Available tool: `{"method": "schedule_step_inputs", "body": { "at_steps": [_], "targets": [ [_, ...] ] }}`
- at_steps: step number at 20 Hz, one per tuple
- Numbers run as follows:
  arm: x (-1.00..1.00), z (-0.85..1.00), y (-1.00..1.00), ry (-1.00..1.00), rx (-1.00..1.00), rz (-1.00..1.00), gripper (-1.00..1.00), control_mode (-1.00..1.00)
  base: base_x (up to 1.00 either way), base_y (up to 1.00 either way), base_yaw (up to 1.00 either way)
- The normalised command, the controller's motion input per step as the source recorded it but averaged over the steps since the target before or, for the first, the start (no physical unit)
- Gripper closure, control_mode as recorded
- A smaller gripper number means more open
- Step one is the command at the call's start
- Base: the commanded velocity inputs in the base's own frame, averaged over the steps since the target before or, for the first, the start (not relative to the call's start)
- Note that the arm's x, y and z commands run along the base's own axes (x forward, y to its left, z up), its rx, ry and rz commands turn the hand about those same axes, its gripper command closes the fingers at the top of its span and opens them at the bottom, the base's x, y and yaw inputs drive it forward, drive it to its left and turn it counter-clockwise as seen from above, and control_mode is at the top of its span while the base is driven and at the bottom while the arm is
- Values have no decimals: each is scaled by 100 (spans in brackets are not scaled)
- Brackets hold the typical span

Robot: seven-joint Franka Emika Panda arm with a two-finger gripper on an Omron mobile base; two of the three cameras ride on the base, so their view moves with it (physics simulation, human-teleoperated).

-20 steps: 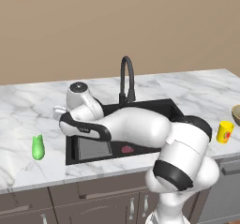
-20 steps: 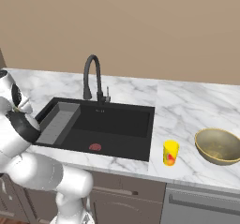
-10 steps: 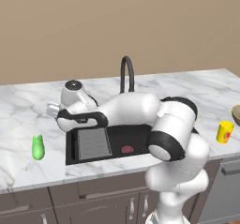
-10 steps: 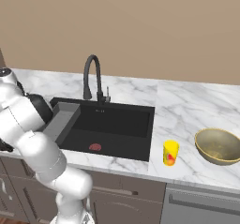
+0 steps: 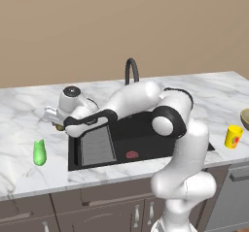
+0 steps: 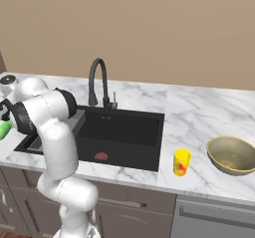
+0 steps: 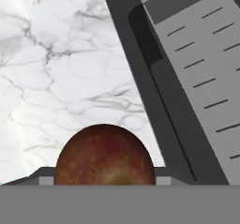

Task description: Remove the corn and apple from the sink. Then move the bowl and cup from the counter to the sink for washing.

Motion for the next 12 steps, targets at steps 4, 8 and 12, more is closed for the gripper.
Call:
{"method": "schedule_step_inputs", "body": {
  "at_steps": [4, 8, 12],
  "targets": [
    [30, -15, 27, 5, 0, -4, 100, -100, 0, 0, 0],
    [22, -16, 26, 8, 0, -4, 100, -100, 0, 0, 0],
    [15, -6, 20, 8, 0, -4, 100, -100, 0, 0, 0]
  ]
}}
